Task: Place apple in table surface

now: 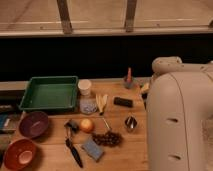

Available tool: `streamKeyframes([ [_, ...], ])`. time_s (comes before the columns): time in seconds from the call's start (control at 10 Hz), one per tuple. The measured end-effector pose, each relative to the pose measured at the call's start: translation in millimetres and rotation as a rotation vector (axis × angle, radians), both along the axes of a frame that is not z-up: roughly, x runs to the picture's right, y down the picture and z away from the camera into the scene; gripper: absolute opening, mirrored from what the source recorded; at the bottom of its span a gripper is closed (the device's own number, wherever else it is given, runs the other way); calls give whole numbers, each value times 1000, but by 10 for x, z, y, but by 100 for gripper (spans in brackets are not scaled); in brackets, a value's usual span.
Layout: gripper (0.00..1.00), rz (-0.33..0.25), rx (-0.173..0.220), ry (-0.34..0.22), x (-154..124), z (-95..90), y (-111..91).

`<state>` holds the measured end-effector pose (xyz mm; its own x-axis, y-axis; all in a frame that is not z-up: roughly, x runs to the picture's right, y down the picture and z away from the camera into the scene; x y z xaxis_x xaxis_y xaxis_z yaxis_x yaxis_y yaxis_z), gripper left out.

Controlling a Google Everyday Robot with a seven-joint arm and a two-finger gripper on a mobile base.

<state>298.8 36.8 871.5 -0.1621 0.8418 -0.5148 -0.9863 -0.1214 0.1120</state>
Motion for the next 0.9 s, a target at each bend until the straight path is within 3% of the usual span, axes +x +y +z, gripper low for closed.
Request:
streamKeyframes([
  [0.4, 80, 0, -1, 0, 0, 3, 1],
  [0.7, 80, -92, 16, -61, -199, -98, -4],
  [0.8, 80, -131, 25, -91, -368, -156, 7],
  [0.9, 80, -194, 44, -145, -708, -274, 34],
])
